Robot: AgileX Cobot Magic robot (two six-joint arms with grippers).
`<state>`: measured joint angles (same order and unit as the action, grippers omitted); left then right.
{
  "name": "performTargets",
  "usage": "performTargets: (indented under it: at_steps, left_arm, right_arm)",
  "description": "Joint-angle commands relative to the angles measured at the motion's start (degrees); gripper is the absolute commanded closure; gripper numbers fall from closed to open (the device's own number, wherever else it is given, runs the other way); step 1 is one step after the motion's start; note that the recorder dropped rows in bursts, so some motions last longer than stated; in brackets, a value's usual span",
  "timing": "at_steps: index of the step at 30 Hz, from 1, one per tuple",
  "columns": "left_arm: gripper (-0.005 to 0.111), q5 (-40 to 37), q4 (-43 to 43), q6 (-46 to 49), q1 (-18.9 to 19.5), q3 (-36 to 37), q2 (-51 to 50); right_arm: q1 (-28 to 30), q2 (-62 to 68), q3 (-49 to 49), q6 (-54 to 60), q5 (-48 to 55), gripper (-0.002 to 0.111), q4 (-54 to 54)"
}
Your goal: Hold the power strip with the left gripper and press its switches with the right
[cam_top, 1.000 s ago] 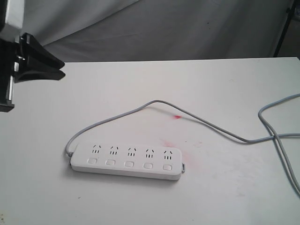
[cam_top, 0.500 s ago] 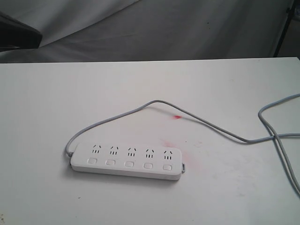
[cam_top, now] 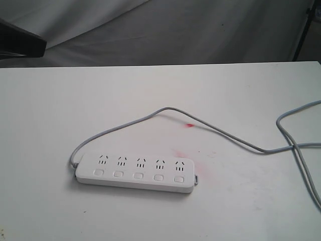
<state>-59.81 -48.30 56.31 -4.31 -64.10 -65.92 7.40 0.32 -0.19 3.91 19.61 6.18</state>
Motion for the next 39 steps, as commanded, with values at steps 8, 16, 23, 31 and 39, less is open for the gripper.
performTargets:
  at_steps: [8, 16, 23, 31, 39]
  left_arm:
    - [0.107, 27.4, -2.2, -16.8, -0.3, 3.0, 5.4]
    - [0.107, 52.0, -2.1, -17.3, -0.3, 15.4, 18.5]
    - [0.107, 64.5, -2.0, -17.3, -0.3, 27.9, 31.2]
    - [0.107, 66.3, 2.5, -16.1, -0.3, 35.4, 43.1]
    - [0.107, 65.2, 8.4, -20.1, -0.3, 37.9, 46.8]
  right_arm:
    - [-0.1, -0.3, 0.2, 0.2, 0.0, 0.108, -0.7]
    - [-0.1, -0.3, 0.2, 0.2, 0.0, 0.108, -0.7]
    - [-0.1, -0.3, 0.2, 0.2, 0.0, 0.108, -0.7]
    - [-0.1, -0.3, 0.2, 0.2, 0.0, 0.108, -0.7]
    - [-0.1, -0.3, 0.2, 0.2, 0.0, 0.108, -0.7]
